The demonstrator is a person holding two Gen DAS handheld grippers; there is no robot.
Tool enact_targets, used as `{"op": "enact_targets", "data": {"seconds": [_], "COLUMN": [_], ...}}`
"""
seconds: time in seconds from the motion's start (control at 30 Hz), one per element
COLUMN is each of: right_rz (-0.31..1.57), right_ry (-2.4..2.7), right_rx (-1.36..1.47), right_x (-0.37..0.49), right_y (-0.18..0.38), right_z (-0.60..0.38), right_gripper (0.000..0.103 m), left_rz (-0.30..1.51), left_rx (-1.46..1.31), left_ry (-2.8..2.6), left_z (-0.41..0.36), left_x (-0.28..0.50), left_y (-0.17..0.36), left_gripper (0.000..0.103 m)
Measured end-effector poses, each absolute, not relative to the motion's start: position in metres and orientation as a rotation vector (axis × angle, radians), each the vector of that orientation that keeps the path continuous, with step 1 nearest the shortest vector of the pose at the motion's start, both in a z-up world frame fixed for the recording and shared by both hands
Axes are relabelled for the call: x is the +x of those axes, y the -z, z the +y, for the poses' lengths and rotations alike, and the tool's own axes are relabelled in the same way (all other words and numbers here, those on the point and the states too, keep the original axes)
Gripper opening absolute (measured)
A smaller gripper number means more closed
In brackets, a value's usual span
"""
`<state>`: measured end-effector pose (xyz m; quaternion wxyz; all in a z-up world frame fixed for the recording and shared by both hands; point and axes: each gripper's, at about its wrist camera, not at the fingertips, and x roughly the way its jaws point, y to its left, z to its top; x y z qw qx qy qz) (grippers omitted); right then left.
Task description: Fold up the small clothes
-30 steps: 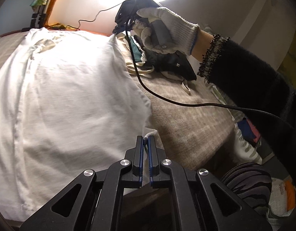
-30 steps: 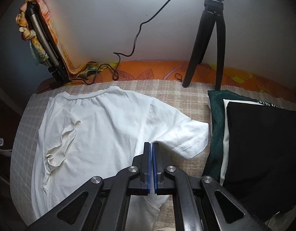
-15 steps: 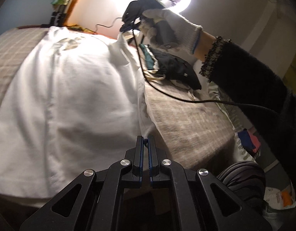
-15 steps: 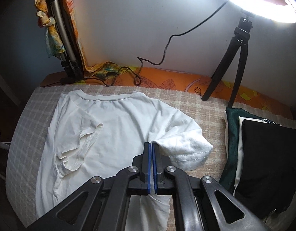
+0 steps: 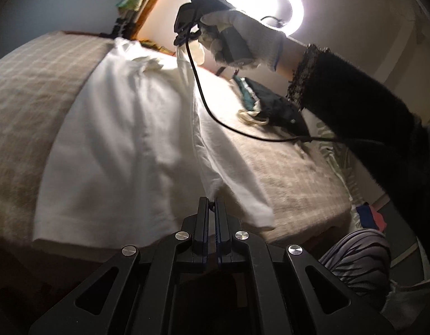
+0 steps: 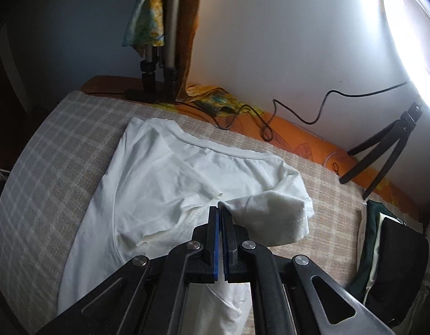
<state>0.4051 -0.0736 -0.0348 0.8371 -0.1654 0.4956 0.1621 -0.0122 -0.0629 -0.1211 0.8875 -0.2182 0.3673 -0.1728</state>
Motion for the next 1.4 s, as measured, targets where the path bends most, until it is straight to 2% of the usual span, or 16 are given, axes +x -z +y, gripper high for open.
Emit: {"op": "enact_targets", "data": {"seconds": [0.17, 0.2, 0.23, 0.27, 0.33, 0.5, 0.8, 0.87, 0.93, 1.0, 1.4], "right_rz": [1.095, 1.096, 1.089, 1.065, 1.034, 1.023, 1.19, 1.206, 1.221, 1.245, 1.281], "right_ry": [-0.438, -0.446, -0.465, -0.486, -0.489, -0.473, -0.569, -0.611, -0.635, -0.663, -0.758], "right_rx": [-0.329, -0.316, -0.29, -0.25, -0.179, -0.009, 0.046, 0.065, 0.082, 0.122, 0.186], "right_x": [0.403, 0.4, 0.398, 0.394, 0.387, 0.335, 0.187, 0.158, 0.136, 0.12, 0.091], "right_y": [0.056, 0.054, 0.05, 0.042, 0.026, 0.007, 0.057, 0.063, 0.069, 0.076, 0.099], "right_z": [-0.055, -0.056, -0.061, -0.069, -0.092, -0.172, -0.241, -0.249, -0.253, -0.258, -0.259], "right_gripper": [0.0, 0.006, 0.023, 0.031, 0.036, 0.036, 0.037, 0.037, 0.037, 0.037, 0.038], "left_rz": [0.768, 0.766, 0.761, 0.758, 0.748, 0.73, 0.753, 0.77, 0.786, 0.79, 0.876], "left_rx": [-0.438, -0.434, -0.431, -0.425, -0.415, -0.387, -0.374, -0.384, -0.379, -0.36, -0.168], "left_ry": [0.337, 0.333, 0.329, 0.328, 0.329, 0.346, 0.356, 0.358, 0.362, 0.371, 0.397], "left_z": [-0.057, -0.056, -0.055, -0.054, -0.053, -0.055, -0.05, -0.046, -0.044, -0.044, -0.079], "left_x": [-0.016, -0.017, -0.018, -0.019, -0.021, -0.03, -0.047, -0.044, -0.036, -0.029, -0.001], "left_y": [0.126, 0.125, 0.125, 0.124, 0.122, 0.118, 0.118, 0.114, 0.111, 0.109, 0.127], "left_gripper": [0.003, 0.003, 0.003, 0.003, 0.003, 0.002, 0.002, 0.005, 0.018, 0.023, 0.023]}}
